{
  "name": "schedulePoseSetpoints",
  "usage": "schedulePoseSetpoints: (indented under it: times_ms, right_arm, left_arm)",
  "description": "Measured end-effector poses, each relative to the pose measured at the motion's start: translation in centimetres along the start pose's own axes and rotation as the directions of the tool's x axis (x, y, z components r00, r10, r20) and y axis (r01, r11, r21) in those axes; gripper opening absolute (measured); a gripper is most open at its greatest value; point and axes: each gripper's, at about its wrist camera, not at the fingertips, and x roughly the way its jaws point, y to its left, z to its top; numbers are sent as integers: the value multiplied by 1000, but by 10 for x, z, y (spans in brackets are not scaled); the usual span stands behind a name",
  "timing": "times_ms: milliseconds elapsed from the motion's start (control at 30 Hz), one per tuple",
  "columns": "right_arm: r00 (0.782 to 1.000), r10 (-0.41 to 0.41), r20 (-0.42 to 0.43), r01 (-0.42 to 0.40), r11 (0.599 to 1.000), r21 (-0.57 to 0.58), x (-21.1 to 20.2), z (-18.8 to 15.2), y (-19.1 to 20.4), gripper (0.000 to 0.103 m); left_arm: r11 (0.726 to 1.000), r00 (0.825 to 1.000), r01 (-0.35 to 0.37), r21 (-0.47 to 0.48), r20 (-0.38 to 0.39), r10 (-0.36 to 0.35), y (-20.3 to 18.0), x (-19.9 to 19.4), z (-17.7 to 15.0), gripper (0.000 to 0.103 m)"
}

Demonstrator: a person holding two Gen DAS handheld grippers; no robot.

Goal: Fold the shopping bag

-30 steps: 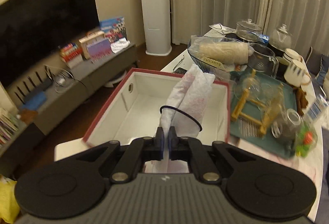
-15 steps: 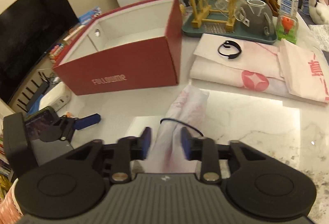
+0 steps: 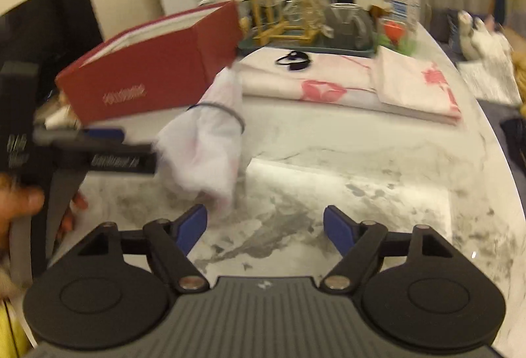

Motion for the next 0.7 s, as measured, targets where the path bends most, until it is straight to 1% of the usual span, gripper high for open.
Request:
schedulePoseSetpoints:
  times_ms: [33,67,133,167,200,267,367,467,700]
  right_arm:
    - [1000,-8,-3,8,999,-48,3,1,6,82]
    - [1000,-8,-4,8,995,-98,6,1,13,85]
    - [998,63,4,-61,982,-177,11,1,23,87]
    - [995,104,3,-101,971,-216,13,1,26,91]
    - [991,136,4,-131,958,-255,15,0,29,99]
    - [982,191,2,-181,933,-311,19,0,29,103]
    - [975,223,-13,-214,917,-336,26,8,24,103]
    - [974,228,-15,-219,915,-338,31,13,21,103]
    - [973,229,-16,-221,916,-336,33,13,19,103]
  left_arm:
    - [1000,1000,0,-2,0,0,0,2,3,103]
    - [1000,1000,5,1,0,-5,-1,2,3,103]
    - [999,999,35,23,0,-35,-1,-2,2,103]
    - [997,998,60,42,0,-60,-1,-5,-1,103]
    - [995,997,80,57,-1,-80,0,-8,-2,103]
    - [992,994,105,74,-3,-105,2,-11,-4,103]
    - [989,993,118,84,-4,-118,3,-11,-2,103]
    - [990,994,114,85,-3,-114,2,-12,-2,103]
    - [989,993,118,88,-4,-118,4,-11,-2,103]
